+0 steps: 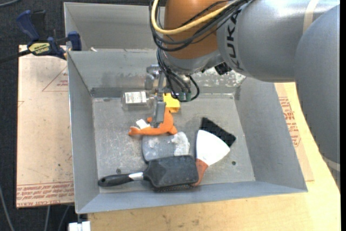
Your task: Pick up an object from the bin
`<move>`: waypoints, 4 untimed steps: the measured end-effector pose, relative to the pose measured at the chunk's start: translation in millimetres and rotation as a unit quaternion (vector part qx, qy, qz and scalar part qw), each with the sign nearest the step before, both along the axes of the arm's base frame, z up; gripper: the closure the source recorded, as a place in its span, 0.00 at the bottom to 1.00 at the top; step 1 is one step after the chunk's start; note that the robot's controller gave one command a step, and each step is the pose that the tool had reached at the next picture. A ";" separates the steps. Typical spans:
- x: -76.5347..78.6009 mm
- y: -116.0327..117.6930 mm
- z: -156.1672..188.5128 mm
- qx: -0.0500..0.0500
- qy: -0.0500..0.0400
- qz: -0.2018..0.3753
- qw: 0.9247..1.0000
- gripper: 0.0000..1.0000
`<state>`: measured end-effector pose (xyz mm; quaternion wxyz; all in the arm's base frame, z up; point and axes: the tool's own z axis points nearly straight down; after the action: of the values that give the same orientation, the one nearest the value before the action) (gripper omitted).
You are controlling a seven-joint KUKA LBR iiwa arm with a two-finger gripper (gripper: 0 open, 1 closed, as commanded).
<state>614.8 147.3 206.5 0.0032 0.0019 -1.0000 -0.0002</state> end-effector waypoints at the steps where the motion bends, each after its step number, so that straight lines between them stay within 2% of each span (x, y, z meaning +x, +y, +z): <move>1: 1.6 -0.6 5.1 0.001 -0.004 -0.001 1.000 0.00; 2: -19.8 -4.2 -38.4 0.001 -0.006 0.020 1.000 0.00; 3: -19.4 -23.9 -82.6 0.001 -0.004 0.113 0.994 0.00; 4: -18.4 -25.9 -133.5 0.001 -0.002 0.170 0.985 1.00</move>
Offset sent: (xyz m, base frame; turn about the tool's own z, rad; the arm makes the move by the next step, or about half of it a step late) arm -0.0687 -0.0134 -0.1365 -0.1295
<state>596.5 121.4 73.0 0.0012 0.1721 -0.9851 -0.0004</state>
